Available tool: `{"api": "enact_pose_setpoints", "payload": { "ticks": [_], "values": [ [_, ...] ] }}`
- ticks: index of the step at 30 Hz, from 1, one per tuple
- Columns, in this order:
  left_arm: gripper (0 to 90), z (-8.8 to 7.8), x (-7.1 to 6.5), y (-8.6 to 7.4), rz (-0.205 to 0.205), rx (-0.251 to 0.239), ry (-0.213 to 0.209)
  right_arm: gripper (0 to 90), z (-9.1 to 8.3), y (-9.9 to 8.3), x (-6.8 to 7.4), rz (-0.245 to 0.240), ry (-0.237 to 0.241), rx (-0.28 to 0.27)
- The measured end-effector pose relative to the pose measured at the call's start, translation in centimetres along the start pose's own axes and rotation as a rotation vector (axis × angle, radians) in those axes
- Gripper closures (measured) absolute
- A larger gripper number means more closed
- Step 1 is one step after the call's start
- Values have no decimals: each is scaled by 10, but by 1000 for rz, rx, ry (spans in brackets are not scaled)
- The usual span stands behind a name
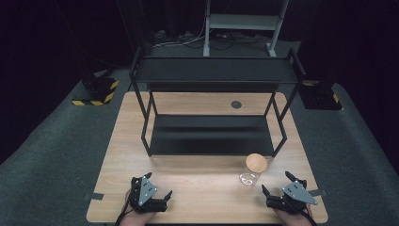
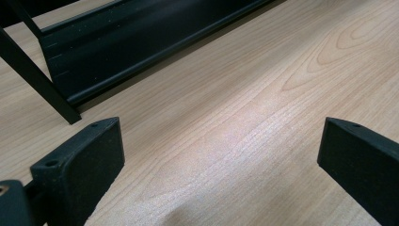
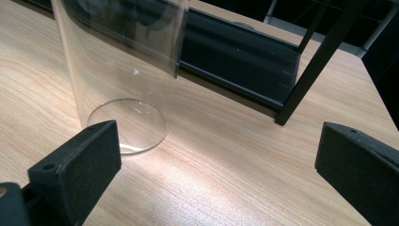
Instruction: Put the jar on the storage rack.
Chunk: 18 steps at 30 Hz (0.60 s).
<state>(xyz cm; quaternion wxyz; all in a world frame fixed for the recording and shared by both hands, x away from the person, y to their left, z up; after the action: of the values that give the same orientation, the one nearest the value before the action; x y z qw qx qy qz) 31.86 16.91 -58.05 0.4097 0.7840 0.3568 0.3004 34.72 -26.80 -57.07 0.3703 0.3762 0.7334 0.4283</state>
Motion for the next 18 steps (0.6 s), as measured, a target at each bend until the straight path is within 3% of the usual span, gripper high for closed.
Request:
{"api": "enact_pose_setpoints", "payload": {
  "ticks": [18],
  "values": [
    [14, 1, -3, 0, 21, 10, -8, 0, 1, 0, 1, -10, -1, 8]
  ]
}}
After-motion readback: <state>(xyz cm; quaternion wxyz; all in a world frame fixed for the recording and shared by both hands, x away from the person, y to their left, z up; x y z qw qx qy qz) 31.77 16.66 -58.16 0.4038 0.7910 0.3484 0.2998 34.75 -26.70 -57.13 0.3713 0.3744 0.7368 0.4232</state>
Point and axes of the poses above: each handheld gripper's, and its own axes: z roughly forward along the jaws, y roughly out of its top, x roughly to its left, the point moved 6 cm from there along z, roughly forward along the jaws, and after that the axes turned 1 degree about -y, right-handed, at the moved point
